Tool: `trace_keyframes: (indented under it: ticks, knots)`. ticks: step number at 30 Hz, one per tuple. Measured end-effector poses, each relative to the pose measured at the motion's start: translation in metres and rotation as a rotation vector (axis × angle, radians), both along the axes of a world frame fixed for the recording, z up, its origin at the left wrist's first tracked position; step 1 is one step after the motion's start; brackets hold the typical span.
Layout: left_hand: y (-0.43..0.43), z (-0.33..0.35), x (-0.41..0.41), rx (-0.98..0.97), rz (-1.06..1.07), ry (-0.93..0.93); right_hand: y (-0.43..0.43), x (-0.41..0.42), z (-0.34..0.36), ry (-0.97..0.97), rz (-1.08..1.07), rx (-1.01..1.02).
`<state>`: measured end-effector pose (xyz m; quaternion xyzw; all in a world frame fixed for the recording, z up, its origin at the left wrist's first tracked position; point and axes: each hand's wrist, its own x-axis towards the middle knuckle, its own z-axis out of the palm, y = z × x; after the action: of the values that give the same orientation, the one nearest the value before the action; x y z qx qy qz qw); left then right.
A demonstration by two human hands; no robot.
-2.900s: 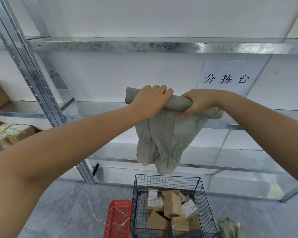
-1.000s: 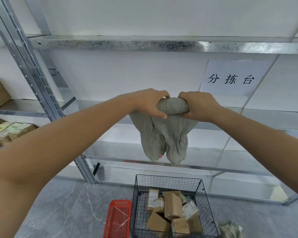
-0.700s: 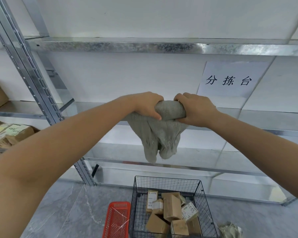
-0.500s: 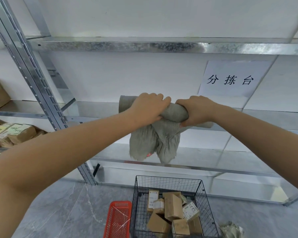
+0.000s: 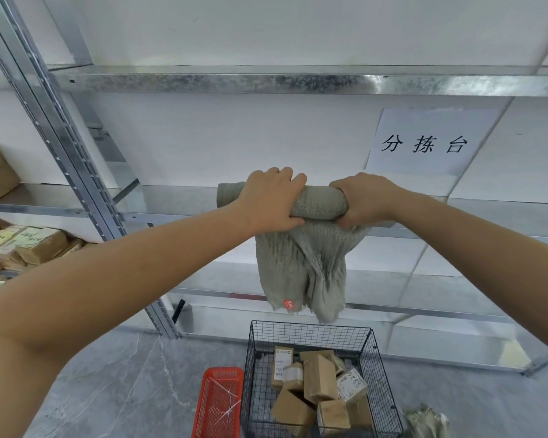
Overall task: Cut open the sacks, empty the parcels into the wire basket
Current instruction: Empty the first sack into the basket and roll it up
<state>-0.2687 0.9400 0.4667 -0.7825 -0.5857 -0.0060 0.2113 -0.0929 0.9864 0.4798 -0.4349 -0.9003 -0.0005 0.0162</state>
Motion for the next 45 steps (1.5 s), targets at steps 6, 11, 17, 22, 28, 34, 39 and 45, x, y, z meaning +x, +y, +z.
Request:
trace_keyframes:
  ticks: [6,11,17,22,28,34,39,45]
  knots:
    - [0.007,0.031,-0.010,-0.578,-0.023,-0.388,-0.009,0.002,-0.010,-0.014,0.005,0.315]
    - [0.010,0.034,-0.015,-0.817,0.036,-0.550,-0.009,-0.002,-0.013,-0.005,0.040,0.446]
    - [0.007,0.020,-0.017,-0.489,-0.020,-0.346,-0.009,-0.005,-0.008,-0.062,0.040,0.054]
    - [0.000,0.013,-0.016,-0.276,-0.055,-0.229,-0.006,-0.007,0.015,-0.049,-0.015,-0.314]
    - [-0.005,0.017,-0.015,-0.233,-0.028,-0.142,-0.003,-0.008,0.012,0.003,-0.052,-0.512]
    - [-0.005,0.042,-0.021,-0.699,0.012,-0.371,-0.010,-0.008,0.008,0.066,0.008,-0.461]
    - [-0.001,0.050,-0.015,-1.065,0.125,-0.611,-0.015,-0.008,0.006,0.132,0.057,-0.387]
    - [0.001,0.032,-0.013,-0.974,0.116,-0.568,-0.022,-0.007,0.002,0.098,0.106,-0.277]
